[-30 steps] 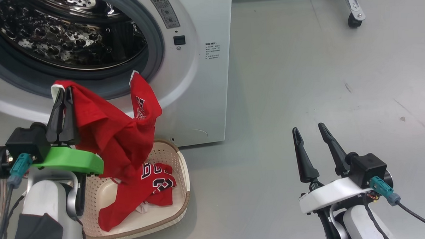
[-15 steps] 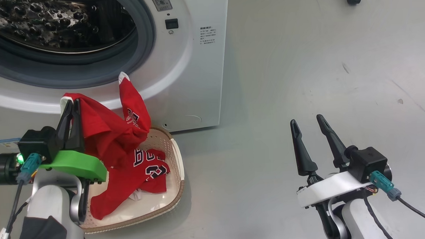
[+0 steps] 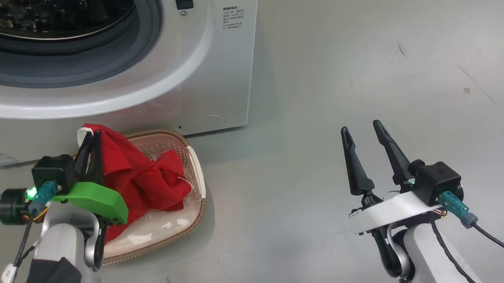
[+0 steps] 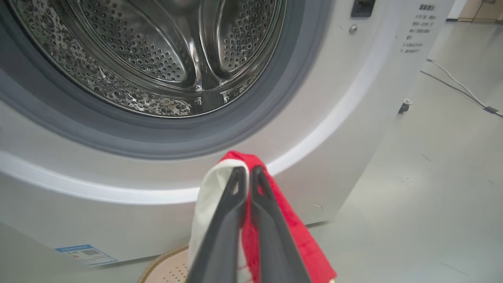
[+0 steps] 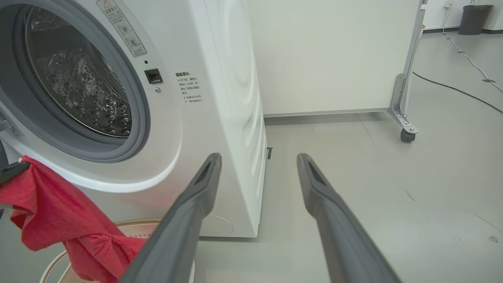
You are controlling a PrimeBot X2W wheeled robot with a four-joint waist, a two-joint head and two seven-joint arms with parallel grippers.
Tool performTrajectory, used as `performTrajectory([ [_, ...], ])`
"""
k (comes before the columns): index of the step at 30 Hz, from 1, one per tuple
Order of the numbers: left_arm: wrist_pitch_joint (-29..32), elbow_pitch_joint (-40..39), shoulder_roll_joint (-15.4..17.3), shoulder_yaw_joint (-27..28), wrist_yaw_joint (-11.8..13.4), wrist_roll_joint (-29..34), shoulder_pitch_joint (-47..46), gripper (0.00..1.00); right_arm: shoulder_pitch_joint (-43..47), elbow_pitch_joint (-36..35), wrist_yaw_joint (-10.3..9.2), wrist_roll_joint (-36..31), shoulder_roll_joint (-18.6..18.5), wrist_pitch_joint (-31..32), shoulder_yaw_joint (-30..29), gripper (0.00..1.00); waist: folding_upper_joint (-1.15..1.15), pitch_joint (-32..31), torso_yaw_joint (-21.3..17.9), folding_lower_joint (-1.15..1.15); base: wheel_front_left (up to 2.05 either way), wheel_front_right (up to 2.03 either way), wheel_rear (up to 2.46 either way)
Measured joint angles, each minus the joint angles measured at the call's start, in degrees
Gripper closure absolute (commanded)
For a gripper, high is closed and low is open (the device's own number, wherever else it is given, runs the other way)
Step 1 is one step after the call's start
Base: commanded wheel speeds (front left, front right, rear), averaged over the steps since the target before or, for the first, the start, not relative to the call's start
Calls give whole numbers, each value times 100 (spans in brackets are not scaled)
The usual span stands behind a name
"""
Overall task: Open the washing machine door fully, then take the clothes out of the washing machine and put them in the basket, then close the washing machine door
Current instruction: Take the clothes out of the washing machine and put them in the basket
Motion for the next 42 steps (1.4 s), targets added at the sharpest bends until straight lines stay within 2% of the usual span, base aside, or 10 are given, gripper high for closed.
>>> performTrajectory([
  [16, 149, 722, 122, 18, 25, 29, -133, 100, -216, -83, -16, 52, 0, 0, 22, 0, 0, 461, -247, 0, 0, 0, 0],
  [30, 227, 1415, 331, 374, 185, -40, -442, 100, -349, -149, -111, 53, 0, 0, 77, 0, 0, 867, -435, 0, 0, 0, 0],
  [42, 219, 1995, 536, 611, 278, -143, -726, 100, -465, -263, -118, 52, 1, 0, 87, 0, 0, 1238, -616, 0, 0, 0, 0],
])
